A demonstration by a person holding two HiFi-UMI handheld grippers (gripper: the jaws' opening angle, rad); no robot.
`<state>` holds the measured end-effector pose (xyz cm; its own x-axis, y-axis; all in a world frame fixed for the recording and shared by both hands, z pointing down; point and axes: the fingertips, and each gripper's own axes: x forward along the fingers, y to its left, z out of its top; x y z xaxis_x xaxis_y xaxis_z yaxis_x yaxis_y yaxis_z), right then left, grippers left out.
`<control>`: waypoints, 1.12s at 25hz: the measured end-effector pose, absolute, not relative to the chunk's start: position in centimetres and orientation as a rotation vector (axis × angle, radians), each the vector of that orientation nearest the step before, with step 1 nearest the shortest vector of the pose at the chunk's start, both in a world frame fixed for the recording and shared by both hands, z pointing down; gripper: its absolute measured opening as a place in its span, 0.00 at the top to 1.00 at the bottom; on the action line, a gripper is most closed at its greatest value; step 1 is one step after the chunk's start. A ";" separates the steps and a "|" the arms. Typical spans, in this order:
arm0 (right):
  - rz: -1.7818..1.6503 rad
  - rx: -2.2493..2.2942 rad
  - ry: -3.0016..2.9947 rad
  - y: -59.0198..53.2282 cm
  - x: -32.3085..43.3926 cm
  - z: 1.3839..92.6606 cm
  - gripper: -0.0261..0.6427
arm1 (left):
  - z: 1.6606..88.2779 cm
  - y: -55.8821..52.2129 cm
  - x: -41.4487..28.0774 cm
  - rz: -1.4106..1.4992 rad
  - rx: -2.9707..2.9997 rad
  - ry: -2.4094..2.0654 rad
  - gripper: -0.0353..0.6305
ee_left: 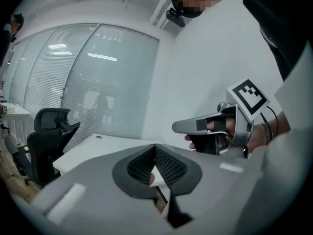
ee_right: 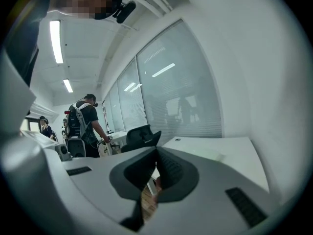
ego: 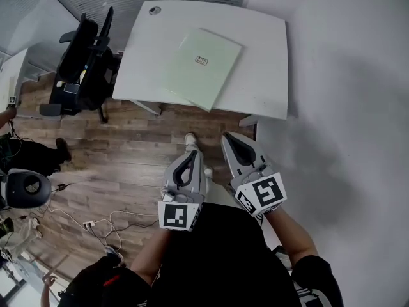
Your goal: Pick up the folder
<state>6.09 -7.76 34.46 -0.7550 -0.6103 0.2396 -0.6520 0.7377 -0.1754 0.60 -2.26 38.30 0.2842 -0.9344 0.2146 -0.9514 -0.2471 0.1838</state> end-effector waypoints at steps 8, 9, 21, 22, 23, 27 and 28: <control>0.455 1.089 -2.671 -14.8 4.6 39.3 0.96 | 39.6 -7.7 -1.0 0.086 2.270 -1.706 0.94; 0.464 1.094 -2.662 -15.6 4.4 39.8 0.96 | 39.8 -8.3 -1.3 0.088 2.268 -1.703 0.94; 0.590 1.134 -2.520 -23.6 2.2 48.0 0.96 | 43.7 -15.3 -3.7 0.143 2.245 -1.652 0.94; 0.594 1.131 -2.509 -24.1 2.1 48.6 0.96 | 44.0 -15.8 -3.9 0.143 2.240 -1.649 0.94; 0.597 1.128 -2.497 -24.6 1.9 49.2 0.96 | 44.3 -16.2 -4.1 0.143 2.234 -1.647 0.94; 0.619 1.117 -2.454 -26.7 1.3 51.6 0.96 | 45.5 -17.7 -4.8 0.152 2.214 -1.638 0.94; 0.625 1.116 -2.444 -27.3 1.1 52.1 0.96 | 45.8 -18.1 -5.0 0.155 2.209 -1.637 0.94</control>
